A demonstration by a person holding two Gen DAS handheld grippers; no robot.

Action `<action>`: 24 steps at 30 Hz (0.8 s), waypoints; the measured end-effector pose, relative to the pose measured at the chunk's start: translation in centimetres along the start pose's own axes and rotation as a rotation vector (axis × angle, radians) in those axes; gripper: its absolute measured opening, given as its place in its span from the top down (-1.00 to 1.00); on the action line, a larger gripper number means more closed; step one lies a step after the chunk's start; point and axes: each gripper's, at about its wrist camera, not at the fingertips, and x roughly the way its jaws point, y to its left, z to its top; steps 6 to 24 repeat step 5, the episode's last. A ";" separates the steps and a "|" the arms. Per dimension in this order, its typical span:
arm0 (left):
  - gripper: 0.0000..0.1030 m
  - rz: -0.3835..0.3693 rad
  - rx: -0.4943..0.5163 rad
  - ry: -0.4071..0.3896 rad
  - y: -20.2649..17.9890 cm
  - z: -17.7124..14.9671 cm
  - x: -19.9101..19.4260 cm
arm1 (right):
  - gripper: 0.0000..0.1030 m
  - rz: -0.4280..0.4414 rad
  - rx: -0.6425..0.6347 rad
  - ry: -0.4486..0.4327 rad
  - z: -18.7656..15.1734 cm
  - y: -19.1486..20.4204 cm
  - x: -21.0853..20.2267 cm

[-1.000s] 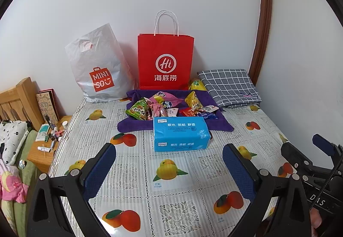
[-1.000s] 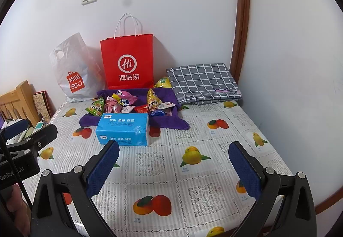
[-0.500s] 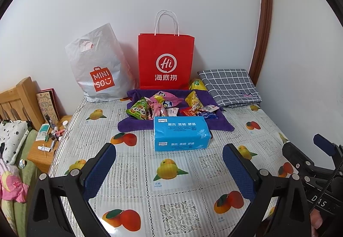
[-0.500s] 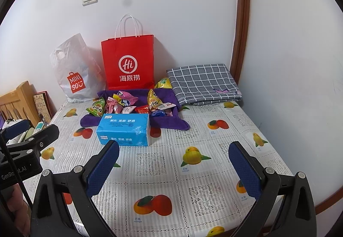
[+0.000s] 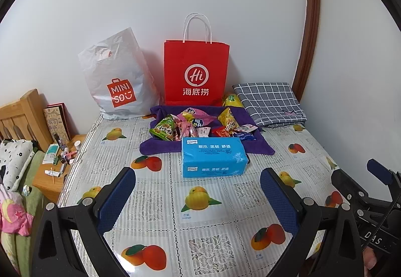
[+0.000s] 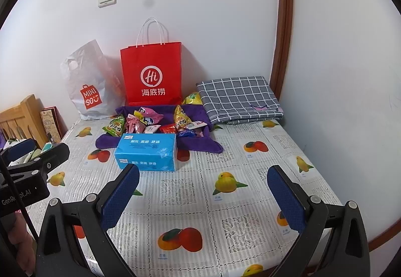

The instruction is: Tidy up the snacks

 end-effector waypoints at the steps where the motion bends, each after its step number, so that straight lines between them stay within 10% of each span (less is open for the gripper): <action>1: -0.95 0.000 -0.001 -0.001 0.1 0.0 -0.1 | -0.95 0.002 -0.002 -0.001 0.0 0.1 0.0; 24: -0.96 0.005 -0.007 -0.006 0.5 0.0 0.1 | -0.95 0.002 -0.013 0.002 -0.1 0.4 0.4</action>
